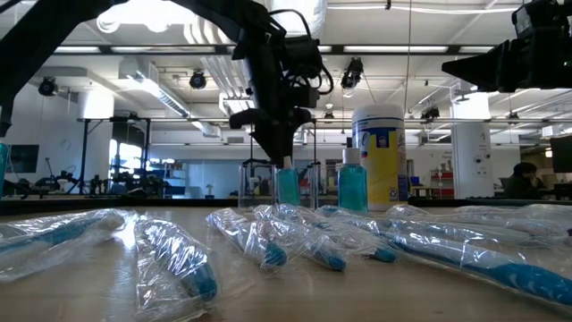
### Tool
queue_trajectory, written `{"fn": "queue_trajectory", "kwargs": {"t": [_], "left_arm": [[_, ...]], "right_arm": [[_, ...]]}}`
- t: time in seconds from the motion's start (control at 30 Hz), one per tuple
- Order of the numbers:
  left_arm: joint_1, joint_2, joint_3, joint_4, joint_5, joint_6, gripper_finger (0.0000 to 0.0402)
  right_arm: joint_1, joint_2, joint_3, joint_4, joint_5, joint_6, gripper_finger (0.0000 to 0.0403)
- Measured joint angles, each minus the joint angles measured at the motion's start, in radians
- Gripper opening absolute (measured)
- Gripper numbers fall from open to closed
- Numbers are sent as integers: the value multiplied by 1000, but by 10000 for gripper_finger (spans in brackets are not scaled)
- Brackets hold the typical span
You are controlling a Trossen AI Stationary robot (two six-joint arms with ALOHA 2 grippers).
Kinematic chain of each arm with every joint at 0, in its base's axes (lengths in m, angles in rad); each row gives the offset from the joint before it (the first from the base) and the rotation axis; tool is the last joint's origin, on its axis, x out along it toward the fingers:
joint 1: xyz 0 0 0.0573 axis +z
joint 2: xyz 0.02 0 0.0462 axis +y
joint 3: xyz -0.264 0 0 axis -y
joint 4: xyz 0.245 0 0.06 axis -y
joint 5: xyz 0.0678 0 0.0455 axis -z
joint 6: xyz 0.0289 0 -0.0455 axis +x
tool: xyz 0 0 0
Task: Pick & Place toothbrushing station
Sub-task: Put the blue mouthwash bottle into the transparent organizer
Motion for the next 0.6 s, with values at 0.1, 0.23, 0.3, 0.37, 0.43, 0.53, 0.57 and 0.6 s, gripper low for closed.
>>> {"fn": "queue_trajectory", "kwargs": {"t": [0.1, 0.23, 0.3, 0.37, 0.43, 0.53, 0.57, 0.6], "left_arm": [[1, 3, 0, 1, 2, 1, 98], [1, 4, 0, 1, 6, 1, 100], [3, 4, 0, 1, 7, 2, 108], [3, 4, 0, 1, 7, 8, 116], [3, 4, 0, 1, 8, 12, 120], [3, 4, 0, 1, 9, 20, 123], [3, 4, 0, 2, 9, 20, 123], [3, 4, 0, 3, 8, 20, 123]], "right_arm": [[0, 0, 0, 0, 0, 0, 8], [0, 0, 0, -1, 0, 0, 8], [0, 0, 0, -2, 0, -9, 8], [0, 0, 0, -2, 0, -14, 8], [0, 0, 0, -3, 0, -14, 8], [0, 0, 0, -4, 0, -14, 8], [0, 0, 0, -4, 0, -15, 8], [0, 0, 0, -4, 0, -14, 8]]}}
